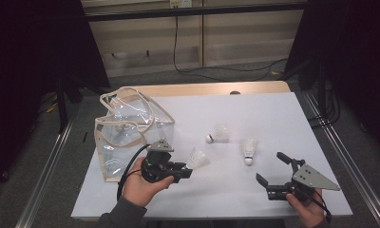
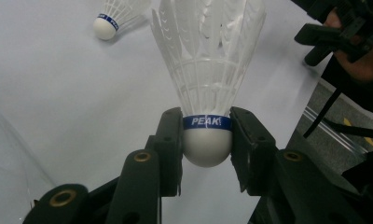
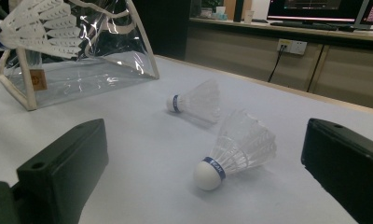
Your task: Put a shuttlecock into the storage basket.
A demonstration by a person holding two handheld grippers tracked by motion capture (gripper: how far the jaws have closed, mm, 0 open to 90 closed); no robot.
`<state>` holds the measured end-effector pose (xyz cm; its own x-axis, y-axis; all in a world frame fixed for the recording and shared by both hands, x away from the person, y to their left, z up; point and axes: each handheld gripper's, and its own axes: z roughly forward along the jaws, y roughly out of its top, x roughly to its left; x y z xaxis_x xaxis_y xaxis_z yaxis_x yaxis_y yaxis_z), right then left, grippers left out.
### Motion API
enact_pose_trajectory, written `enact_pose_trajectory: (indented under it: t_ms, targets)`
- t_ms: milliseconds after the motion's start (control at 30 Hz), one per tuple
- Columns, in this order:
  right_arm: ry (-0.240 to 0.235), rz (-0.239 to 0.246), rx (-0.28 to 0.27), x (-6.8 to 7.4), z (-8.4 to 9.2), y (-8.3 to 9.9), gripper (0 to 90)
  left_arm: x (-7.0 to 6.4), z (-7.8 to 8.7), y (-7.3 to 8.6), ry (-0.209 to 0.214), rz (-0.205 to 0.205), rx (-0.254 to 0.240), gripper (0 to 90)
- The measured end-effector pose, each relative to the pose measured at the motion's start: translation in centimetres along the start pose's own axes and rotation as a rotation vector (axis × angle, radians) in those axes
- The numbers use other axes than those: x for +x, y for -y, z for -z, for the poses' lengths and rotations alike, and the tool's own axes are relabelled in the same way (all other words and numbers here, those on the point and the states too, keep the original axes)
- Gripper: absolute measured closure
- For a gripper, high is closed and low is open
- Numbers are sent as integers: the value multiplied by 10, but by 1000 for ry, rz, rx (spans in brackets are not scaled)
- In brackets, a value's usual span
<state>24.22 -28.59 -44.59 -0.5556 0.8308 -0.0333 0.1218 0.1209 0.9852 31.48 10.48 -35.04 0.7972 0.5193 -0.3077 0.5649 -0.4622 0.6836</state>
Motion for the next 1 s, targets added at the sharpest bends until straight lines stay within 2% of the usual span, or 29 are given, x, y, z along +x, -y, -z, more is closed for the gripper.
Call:
enact_pose_trajectory:
  t_ms: [400, 700, 1000]
  targets:
    - [-11, -7, 0, 0, -6, -1, 3, 1, 11, -13, -6, -2, 17, 658]
    - [-18, -13, -5, 0, -12, -2, 3, 3, 19, -22, -12, 20, 11, 657]
    - [-13, -13, 1, -1, -13, -1, 3, 3, 25, -31, 0, 18, 9, 657]
